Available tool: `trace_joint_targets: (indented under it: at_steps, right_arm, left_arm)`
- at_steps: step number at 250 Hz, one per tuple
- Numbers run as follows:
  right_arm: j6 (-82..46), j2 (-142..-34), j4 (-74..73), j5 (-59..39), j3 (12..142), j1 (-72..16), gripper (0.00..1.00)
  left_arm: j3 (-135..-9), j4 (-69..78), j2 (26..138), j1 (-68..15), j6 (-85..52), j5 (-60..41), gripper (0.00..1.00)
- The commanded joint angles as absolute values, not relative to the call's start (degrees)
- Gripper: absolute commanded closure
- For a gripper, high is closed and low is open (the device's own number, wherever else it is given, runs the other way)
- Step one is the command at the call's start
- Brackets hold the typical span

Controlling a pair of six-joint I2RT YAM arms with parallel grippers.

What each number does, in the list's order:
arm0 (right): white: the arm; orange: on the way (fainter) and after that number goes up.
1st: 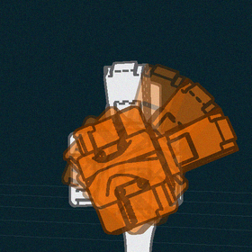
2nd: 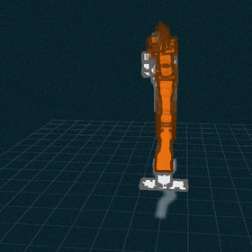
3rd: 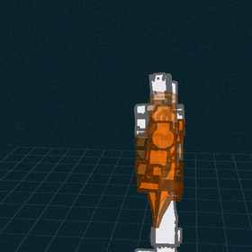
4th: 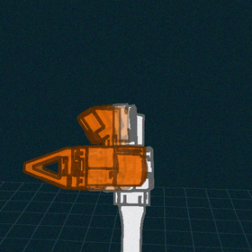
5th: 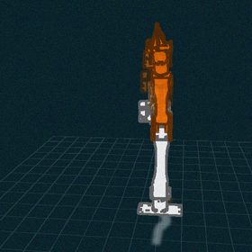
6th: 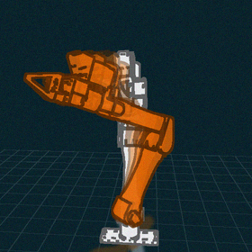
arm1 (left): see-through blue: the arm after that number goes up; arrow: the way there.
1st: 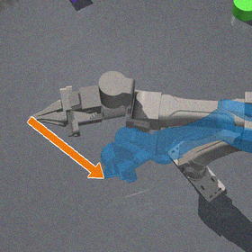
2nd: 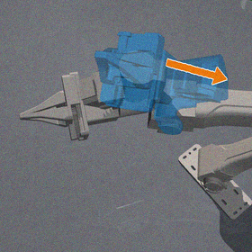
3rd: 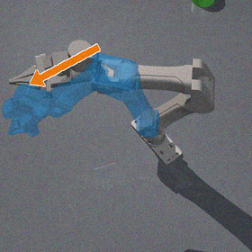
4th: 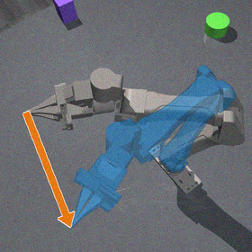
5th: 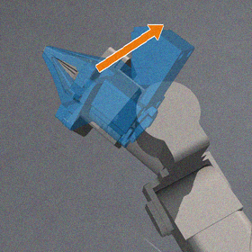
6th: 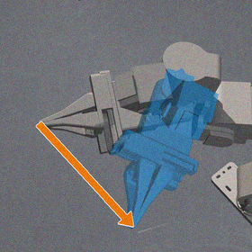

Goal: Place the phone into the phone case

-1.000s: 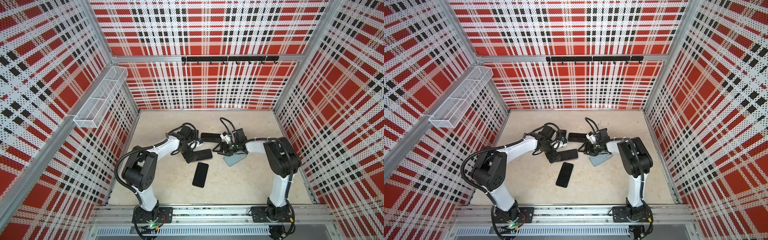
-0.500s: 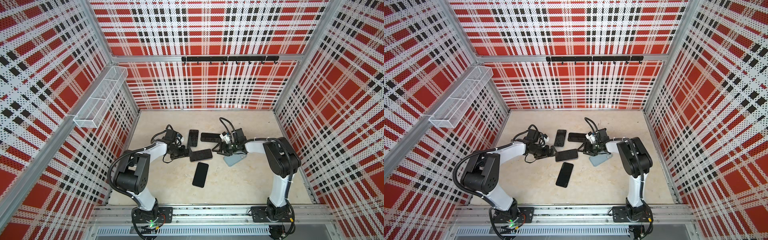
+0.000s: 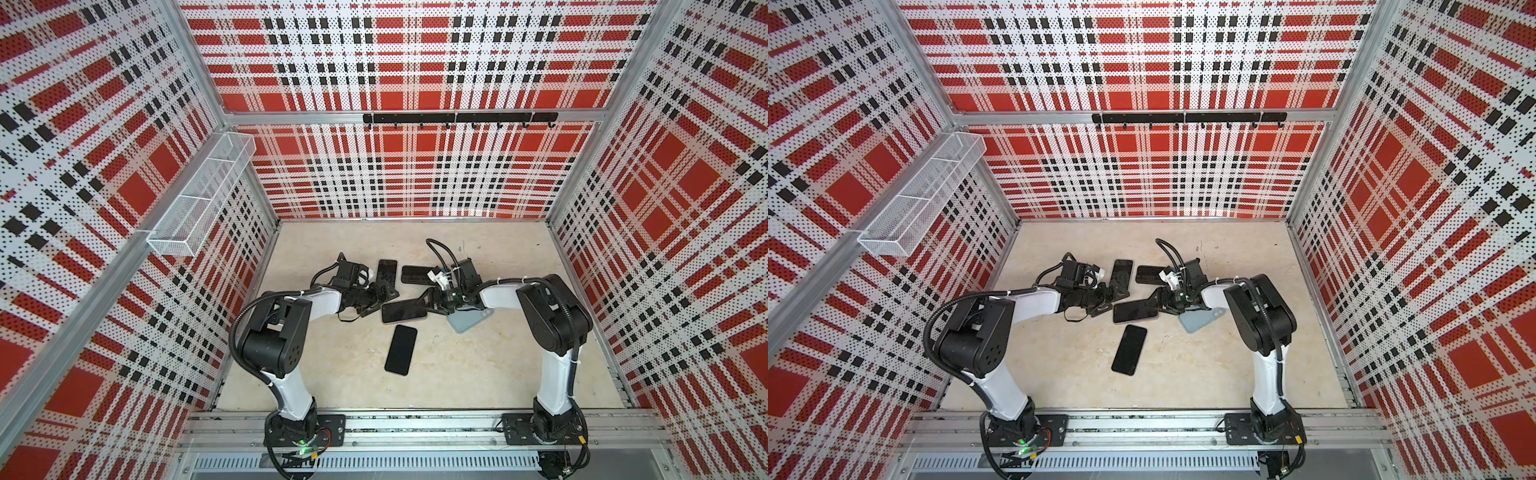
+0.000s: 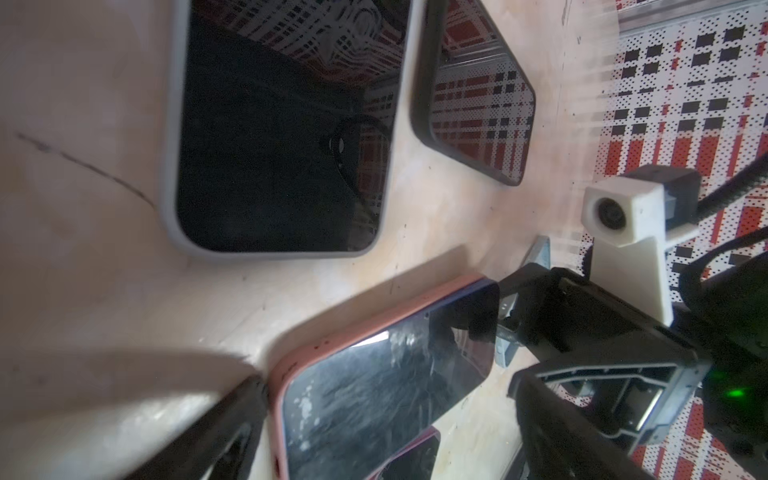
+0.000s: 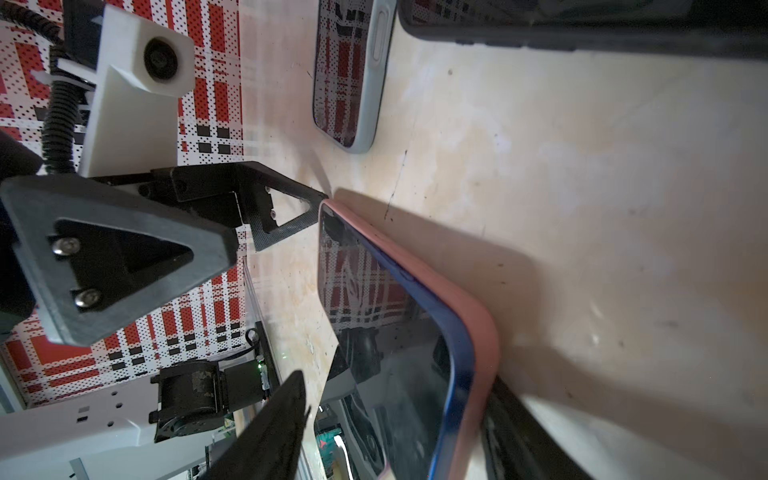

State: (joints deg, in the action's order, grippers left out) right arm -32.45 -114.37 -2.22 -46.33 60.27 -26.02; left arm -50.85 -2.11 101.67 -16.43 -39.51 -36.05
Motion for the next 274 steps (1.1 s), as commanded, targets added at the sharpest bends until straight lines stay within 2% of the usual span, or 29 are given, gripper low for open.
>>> trace_joint_targets:
  at_steps: [1,40,94,152,221,255,274]
  right_arm:
    - [-32.7,-117.33,-3.16,-44.64,59.04,-26.63,0.33]
    - [-32.8,-117.55,-4.12,-45.21,58.44,-26.61,0.33]
    - [-37.21,-115.44,-15.42,-47.75,54.37,-26.02,0.37]
    - [-44.5,-113.29,-30.78,-49.66,49.03,-24.6,0.5]
    - [-44.13,-111.79,-31.28,-48.38,48.3,-24.57,0.67]
    - [-44.25,-111.37,-31.33,-48.35,48.22,-24.59,0.8]
    - [-44.2,-111.21,-31.13,-48.43,48.15,-24.55,0.9]
  left_arm:
    - [-50.84,-3.19,103.35,-18.61,-42.93,-38.39,0.06]
    - [-52.17,-1.51,99.83,-18.72,-44.69,-38.54,0.08]
    - [-52.51,-1.41,100.2,-19.22,-44.93,-38.65,0.09]
    - [-49.74,1.2,102.78,-18.46,-45.77,-38.33,0.1]
    - [-49.31,2.55,103.62,-17.95,-45.79,-38.36,0.1]
    - [-49.42,3.05,104.06,-17.93,-46.08,-38.32,0.1]
    - [-49.41,3.33,104.22,-18.0,-46.2,-38.41,0.1]
